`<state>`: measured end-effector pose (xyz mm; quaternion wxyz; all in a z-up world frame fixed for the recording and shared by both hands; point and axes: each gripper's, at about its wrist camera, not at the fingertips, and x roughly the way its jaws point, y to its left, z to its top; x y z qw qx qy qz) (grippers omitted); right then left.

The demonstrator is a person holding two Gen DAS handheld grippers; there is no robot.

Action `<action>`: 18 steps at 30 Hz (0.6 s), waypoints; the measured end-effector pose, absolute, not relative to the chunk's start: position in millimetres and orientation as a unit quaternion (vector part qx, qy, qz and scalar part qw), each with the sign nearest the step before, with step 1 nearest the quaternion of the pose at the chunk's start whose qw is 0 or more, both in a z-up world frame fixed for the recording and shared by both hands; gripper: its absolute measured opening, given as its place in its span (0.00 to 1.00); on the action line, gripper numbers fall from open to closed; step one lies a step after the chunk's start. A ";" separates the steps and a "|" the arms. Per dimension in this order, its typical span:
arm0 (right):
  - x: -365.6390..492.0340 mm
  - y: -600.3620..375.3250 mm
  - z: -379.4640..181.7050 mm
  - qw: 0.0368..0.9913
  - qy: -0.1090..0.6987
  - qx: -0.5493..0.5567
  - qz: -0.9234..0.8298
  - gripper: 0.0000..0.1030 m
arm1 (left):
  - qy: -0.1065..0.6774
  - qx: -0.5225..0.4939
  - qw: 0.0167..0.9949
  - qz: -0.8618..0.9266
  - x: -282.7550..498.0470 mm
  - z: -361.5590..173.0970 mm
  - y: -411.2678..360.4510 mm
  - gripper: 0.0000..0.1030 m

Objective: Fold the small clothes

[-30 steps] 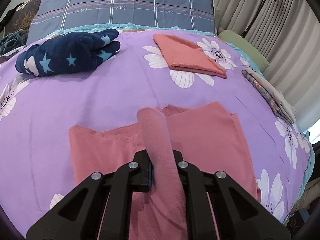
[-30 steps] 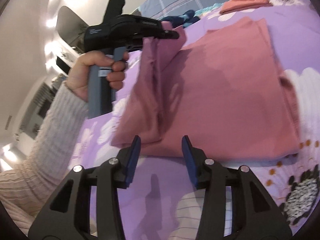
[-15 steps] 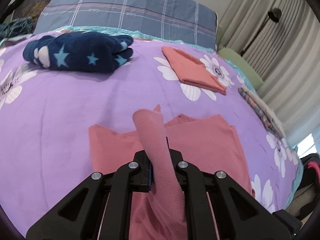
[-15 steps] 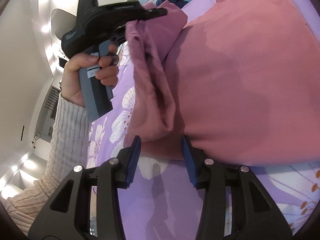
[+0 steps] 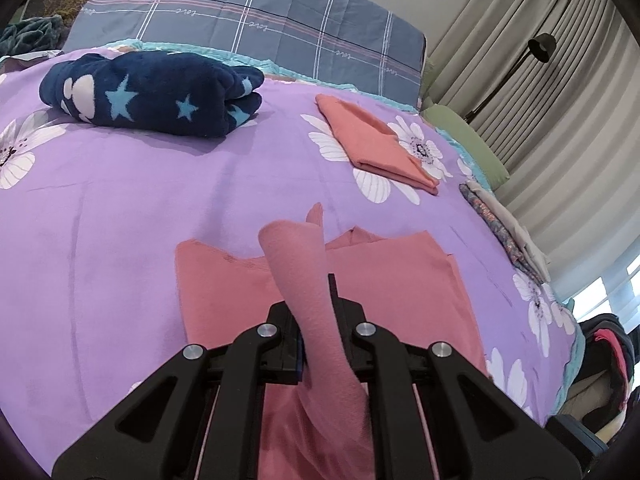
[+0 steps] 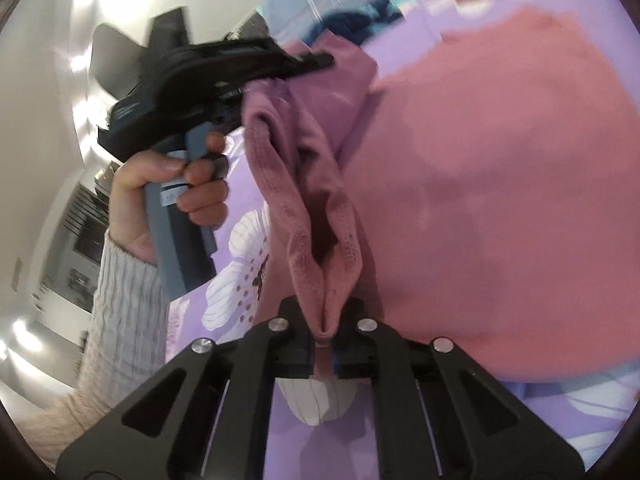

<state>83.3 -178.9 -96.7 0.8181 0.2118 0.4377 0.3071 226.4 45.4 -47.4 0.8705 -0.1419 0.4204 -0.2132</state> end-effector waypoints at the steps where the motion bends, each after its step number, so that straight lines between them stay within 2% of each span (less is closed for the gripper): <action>1: 79.4 -179.6 -90.3 0.823 0.427 0.206 0.312 0.05 | 0.419 -0.143 0.870 -0.214 227.0 -44.9 43.5 0.08; 9: 64.5 -215.6 -59.4 0.866 0.363 0.186 0.288 0.05 | 0.400 -0.120 0.877 -0.238 231.4 -13.4 -1.1 0.07; 18: 47.5 -280.3 -61.9 0.881 0.351 0.216 0.232 0.05 | 0.415 -0.054 0.864 -0.279 239.7 -14.7 -99.7 0.07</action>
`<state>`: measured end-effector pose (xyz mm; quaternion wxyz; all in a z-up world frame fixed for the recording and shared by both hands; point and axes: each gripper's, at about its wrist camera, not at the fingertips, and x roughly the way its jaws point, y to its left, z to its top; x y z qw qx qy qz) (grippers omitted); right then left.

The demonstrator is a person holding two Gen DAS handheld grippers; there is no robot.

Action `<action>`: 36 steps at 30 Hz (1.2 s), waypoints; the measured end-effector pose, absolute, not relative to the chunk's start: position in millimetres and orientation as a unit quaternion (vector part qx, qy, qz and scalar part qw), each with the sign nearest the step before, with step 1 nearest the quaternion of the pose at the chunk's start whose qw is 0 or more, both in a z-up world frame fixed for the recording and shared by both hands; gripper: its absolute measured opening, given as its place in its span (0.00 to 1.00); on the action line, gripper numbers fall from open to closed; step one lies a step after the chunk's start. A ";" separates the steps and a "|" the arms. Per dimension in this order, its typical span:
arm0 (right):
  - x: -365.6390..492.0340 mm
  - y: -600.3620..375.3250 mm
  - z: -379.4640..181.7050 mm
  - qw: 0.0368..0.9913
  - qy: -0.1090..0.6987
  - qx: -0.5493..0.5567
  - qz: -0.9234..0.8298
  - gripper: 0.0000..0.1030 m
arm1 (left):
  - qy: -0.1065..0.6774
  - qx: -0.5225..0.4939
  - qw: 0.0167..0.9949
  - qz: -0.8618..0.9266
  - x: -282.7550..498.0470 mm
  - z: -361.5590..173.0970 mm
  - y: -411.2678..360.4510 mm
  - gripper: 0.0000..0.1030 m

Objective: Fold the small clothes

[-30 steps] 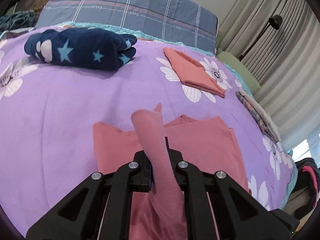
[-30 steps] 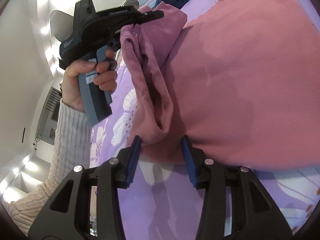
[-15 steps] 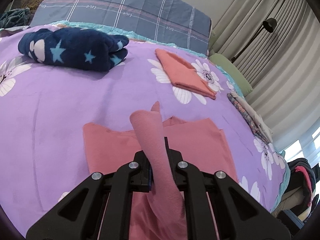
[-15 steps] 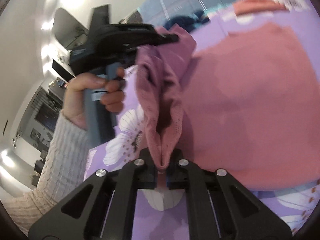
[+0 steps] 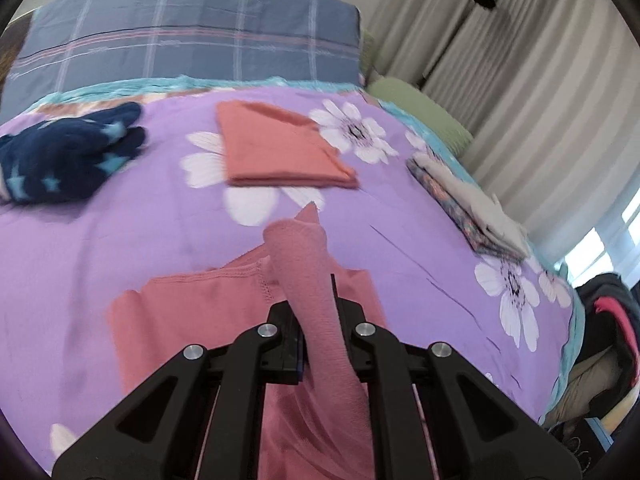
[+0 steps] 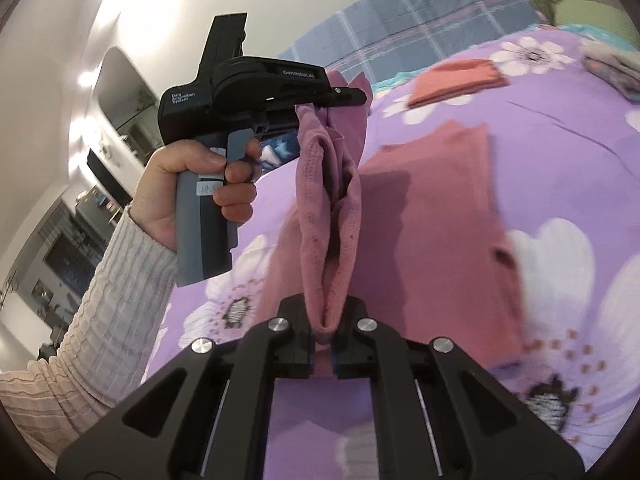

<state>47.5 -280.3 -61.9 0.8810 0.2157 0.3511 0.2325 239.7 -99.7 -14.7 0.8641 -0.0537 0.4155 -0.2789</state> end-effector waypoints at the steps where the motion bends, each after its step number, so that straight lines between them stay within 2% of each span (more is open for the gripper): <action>1: 45.6 -284.0 -64.7 0.881 0.352 0.219 0.228 0.05 | 0.421 -0.046 0.861 -0.281 241.7 -19.4 -112.6 0.07; 11: 38.9 -319.3 -91.5 0.864 0.376 0.263 0.208 0.05 | 0.454 0.013 0.850 -0.268 249.8 -60.1 -174.7 0.08; 14: 43.5 -322.4 -98.3 0.861 0.380 0.267 0.209 0.05 | 0.451 0.030 0.853 -0.259 250.0 -65.0 -182.9 0.11; 15: 44.6 -324.2 -101.8 0.857 0.385 0.272 0.208 0.05 | 0.450 0.029 0.854 -0.259 249.8 -63.5 -184.2 0.21; 16: 45.1 -325.7 -103.7 0.854 0.388 0.275 0.208 0.05 | 0.447 0.027 0.856 -0.258 248.9 -61.4 -184.4 0.36; 18: 45.7 -328.7 -109.3 0.845 0.399 0.288 0.209 0.05 | 0.425 0.025 0.868 -0.256 242.2 -48.7 -181.2 0.53; 19: 46.7 -330.3 -111.8 0.842 0.403 0.292 0.210 0.06 | 0.405 0.028 0.875 -0.263 234.4 -39.1 -176.3 0.57; 23: 46.6 -333.5 -116.7 0.834 0.406 0.306 0.216 0.06 | 0.361 0.063 0.896 -0.249 200.5 -22.3 -146.9 0.68; 28: 46.4 -335.0 -118.4 0.832 0.404 0.309 0.220 0.06 | 0.355 0.079 0.907 -0.212 133.3 -28.5 -76.0 0.77; 36: 51.1 -335.9 -104.7 0.840 0.392 0.307 0.215 0.06 | 0.378 0.048 0.899 -0.216 24.9 -59.3 -15.3 0.82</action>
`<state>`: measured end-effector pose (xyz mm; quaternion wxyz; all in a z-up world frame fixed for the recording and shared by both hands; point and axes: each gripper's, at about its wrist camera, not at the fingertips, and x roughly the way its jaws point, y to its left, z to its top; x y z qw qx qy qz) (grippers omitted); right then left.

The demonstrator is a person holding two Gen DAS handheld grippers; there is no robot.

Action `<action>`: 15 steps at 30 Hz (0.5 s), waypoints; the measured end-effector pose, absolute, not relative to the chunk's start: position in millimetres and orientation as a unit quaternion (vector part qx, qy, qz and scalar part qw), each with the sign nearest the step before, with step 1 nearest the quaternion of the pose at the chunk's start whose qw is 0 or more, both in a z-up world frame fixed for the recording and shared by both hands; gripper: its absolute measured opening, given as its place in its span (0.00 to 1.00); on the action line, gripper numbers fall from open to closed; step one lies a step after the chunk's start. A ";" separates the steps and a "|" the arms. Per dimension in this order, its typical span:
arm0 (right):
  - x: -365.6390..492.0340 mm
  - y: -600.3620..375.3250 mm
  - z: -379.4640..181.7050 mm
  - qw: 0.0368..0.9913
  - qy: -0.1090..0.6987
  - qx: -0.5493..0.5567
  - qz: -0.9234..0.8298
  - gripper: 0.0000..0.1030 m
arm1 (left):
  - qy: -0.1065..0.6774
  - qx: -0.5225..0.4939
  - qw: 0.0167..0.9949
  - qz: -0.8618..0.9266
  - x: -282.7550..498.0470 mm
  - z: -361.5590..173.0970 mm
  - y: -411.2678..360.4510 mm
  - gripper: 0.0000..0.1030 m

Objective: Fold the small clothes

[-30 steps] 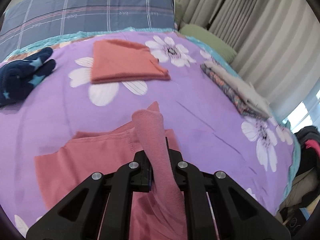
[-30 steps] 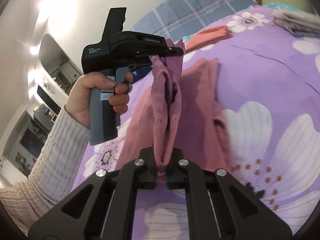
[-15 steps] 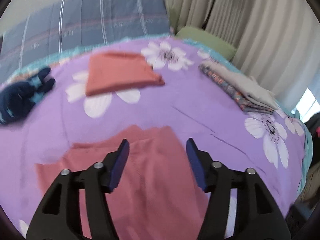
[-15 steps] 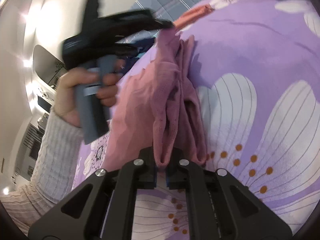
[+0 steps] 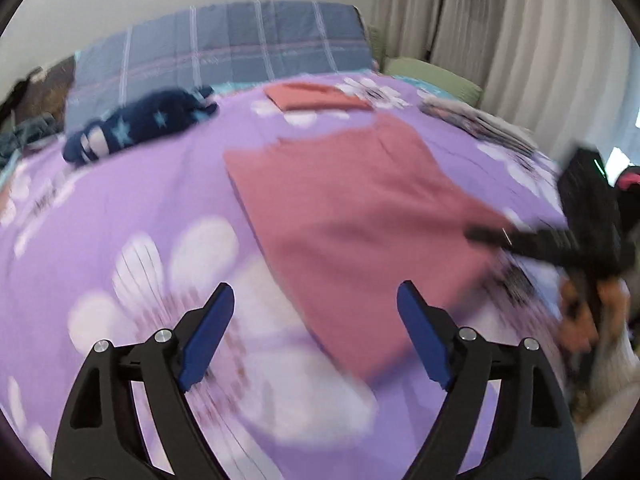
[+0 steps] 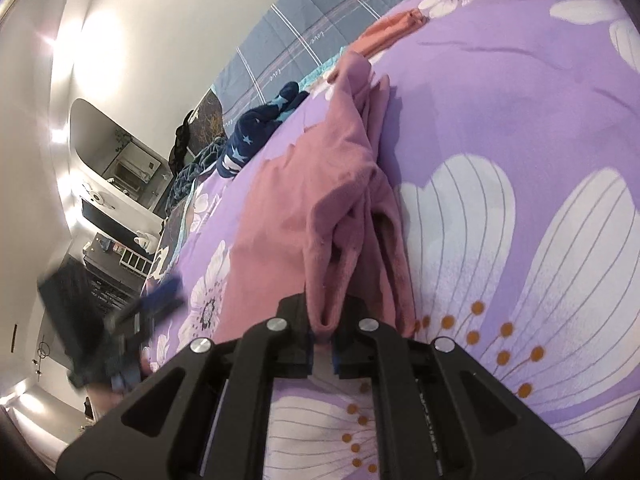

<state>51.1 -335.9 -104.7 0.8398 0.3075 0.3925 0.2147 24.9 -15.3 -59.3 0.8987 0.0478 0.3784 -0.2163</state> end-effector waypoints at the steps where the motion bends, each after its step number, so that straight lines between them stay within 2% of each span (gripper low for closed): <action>1: 51.4 -336.2 -102.2 0.841 0.390 0.308 0.213 0.06 | 0.385 0.061 0.894 -0.220 16.7 -65.5 -19.2 0.82; 5: 50.6 -334.2 -91.1 0.845 0.382 0.311 0.210 0.06 | 0.391 0.118 0.890 -0.201 6.0 -87.6 -35.4 0.82; 12: 45.3 -327.2 -68.3 0.868 0.355 0.291 0.191 0.05 | 0.392 0.107 0.905 -0.126 22.7 -94.6 -35.1 0.82; 15: 47.1 -337.2 -82.6 0.861 0.382 0.291 0.165 0.05 | 0.379 0.128 0.911 -0.096 16.2 -94.3 -24.7 0.82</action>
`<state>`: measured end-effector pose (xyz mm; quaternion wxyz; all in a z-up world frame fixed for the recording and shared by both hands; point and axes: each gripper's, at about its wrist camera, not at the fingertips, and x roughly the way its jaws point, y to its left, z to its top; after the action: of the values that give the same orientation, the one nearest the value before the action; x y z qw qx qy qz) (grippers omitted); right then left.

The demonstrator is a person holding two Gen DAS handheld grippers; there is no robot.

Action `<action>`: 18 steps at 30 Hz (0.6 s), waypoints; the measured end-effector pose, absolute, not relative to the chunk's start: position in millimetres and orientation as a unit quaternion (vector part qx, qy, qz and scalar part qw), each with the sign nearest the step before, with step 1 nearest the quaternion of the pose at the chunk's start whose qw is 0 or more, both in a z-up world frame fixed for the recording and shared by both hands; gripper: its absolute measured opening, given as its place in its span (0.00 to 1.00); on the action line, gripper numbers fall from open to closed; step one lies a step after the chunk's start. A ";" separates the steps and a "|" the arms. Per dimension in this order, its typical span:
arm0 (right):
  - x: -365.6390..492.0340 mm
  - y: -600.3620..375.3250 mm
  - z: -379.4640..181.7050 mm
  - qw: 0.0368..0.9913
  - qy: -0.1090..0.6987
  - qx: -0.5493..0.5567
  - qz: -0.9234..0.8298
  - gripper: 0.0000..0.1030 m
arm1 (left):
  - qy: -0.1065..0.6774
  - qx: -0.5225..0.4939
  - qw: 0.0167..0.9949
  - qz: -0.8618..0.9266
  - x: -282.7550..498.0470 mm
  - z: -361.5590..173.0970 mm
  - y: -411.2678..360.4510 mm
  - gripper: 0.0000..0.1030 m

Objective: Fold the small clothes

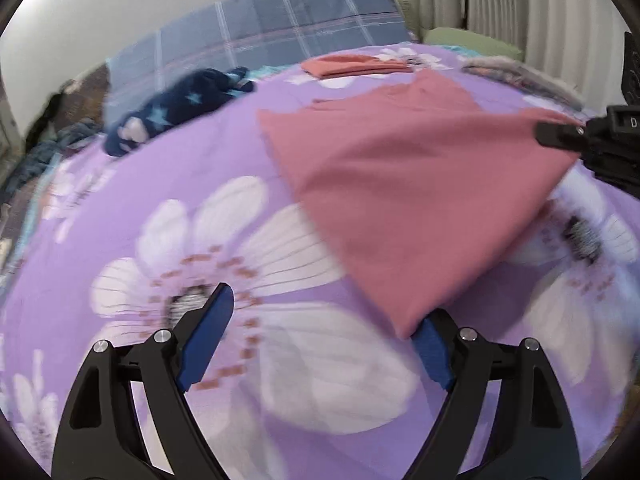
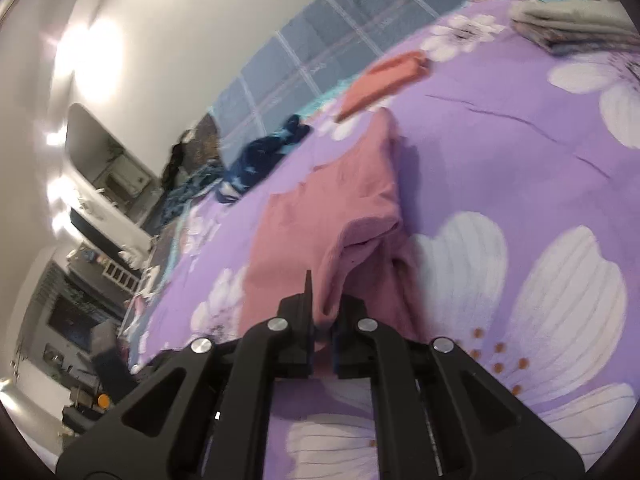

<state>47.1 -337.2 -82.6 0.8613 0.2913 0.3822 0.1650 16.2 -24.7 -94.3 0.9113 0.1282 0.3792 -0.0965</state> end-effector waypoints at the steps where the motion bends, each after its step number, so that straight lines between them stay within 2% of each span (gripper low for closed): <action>1: 47.6 -338.9 -92.8 0.855 0.399 0.290 0.160 0.05 | 0.382 0.126 0.910 -0.100 15.6 -95.3 -21.7 0.83; 4: 41.9 -334.0 -116.5 0.852 0.433 0.256 0.143 0.06 | 0.396 0.107 0.906 -0.101 14.3 -101.7 -12.3 0.83; 8: 35.6 -339.6 -118.8 0.852 0.425 0.268 0.148 0.05 | 0.395 0.118 0.906 -0.101 13.0 -100.7 -15.2 0.83; 11: 33.5 -342.0 -110.2 0.858 0.417 0.262 0.144 0.14 | 0.396 0.129 0.902 -0.112 4.4 -97.1 -15.7 0.83; 12: 31.5 -343.5 -104.7 0.864 0.411 0.254 0.142 0.19 | 0.397 0.128 0.900 -0.123 0.1 -94.0 -14.0 0.78; 13: 29.9 -345.1 -100.7 0.868 0.404 0.250 0.143 0.23 | 0.396 0.121 0.899 -0.143 -5.3 -88.8 -11.1 0.67; 14: 29.2 -347.3 -95.6 0.872 0.397 0.246 0.145 0.26 | 0.395 0.110 0.898 -0.161 -8.6 -84.0 -8.9 0.61; 16: 32.7 -350.9 -86.5 0.878 0.387 0.240 0.148 0.28 | 0.384 0.078 0.898 -0.201 -13.1 -68.3 -2.4 0.39; 18: 41.7 -353.6 -76.9 0.884 0.379 0.231 0.145 0.32 | 0.369 0.071 0.901 -0.216 -9.6 -57.4 -2.6 0.29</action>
<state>41.7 -353.6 -76.9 0.8841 0.2311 0.3794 0.1451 -9.6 -2.6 -57.4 0.9013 0.0708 0.3686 -0.2163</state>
